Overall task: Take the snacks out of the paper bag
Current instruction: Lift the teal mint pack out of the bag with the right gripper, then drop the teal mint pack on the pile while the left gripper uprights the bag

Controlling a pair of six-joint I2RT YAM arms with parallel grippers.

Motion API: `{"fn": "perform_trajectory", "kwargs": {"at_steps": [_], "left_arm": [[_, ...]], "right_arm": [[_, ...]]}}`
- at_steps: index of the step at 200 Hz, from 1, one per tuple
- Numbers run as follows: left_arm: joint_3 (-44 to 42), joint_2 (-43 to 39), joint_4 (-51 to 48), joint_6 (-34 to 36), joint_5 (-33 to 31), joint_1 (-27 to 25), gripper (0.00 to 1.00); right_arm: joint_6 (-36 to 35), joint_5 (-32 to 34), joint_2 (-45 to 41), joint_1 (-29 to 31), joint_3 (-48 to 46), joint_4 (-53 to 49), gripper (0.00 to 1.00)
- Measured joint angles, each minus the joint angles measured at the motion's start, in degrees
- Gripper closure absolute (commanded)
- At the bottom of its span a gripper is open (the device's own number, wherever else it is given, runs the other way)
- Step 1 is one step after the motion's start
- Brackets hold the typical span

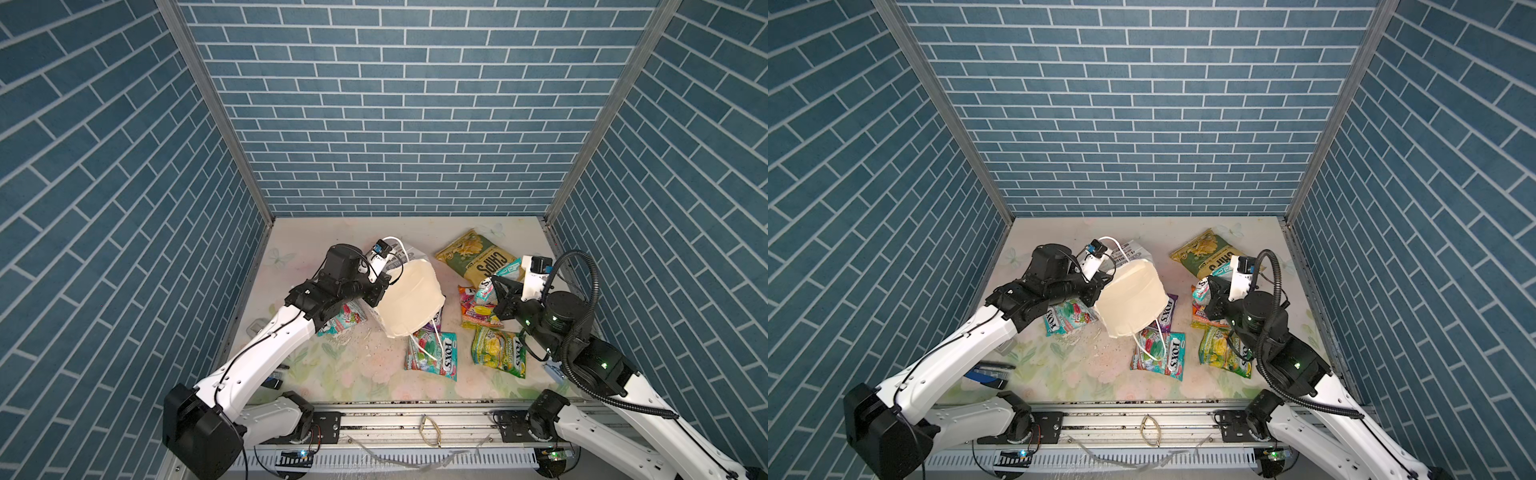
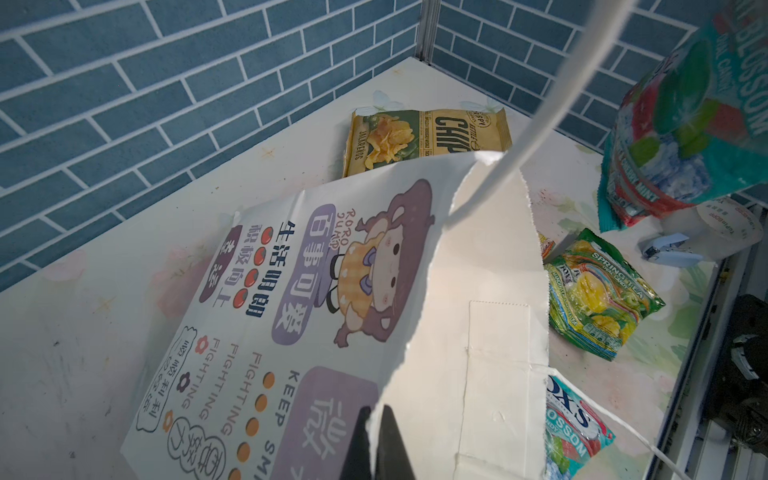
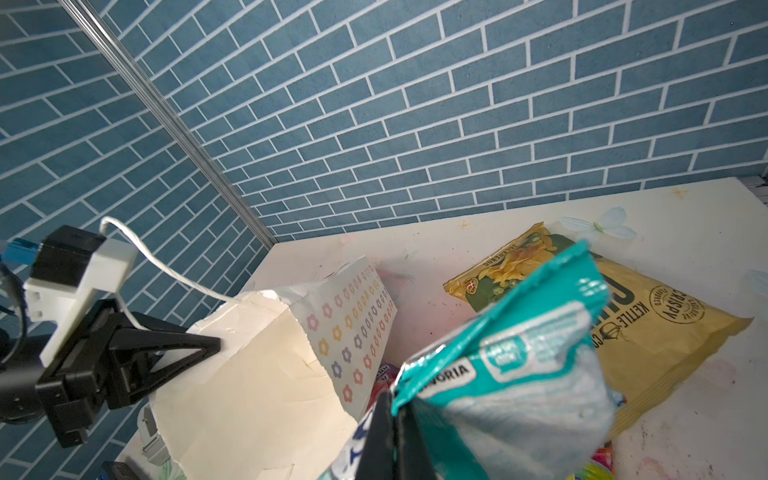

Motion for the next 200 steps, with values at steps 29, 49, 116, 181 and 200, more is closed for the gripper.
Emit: {"fn": "perform_trajectory", "kwargs": {"at_steps": [29, 49, 116, 181, 200], "left_arm": [[3.7, 0.2, -2.2, -2.5, -2.6, 0.7, 0.99], [5.8, 0.0, -3.6, -4.4, -4.1, 1.4, 0.97], [12.8, -1.2, -11.3, -13.9, -8.5, 7.1, 0.96], [6.3, -3.3, -8.8, -21.8, -0.5, 15.2, 0.96], [6.1, -3.0, -7.2, -23.3, 2.0, 15.6, 0.96]], "right_arm": [[-0.9, -1.0, 3.7, 0.0, 1.2, -0.5, 1.00], [-1.5, -2.1, 6.2, -0.1, 3.3, -0.5, 1.00], [-2.3, -10.3, 17.1, -5.9, 9.3, 1.0, 1.00], [-0.1, -24.9, 33.5, -14.4, 12.5, 4.9, 1.00], [1.1, -30.4, 39.2, -15.3, 14.7, 8.2, 1.00]]}}
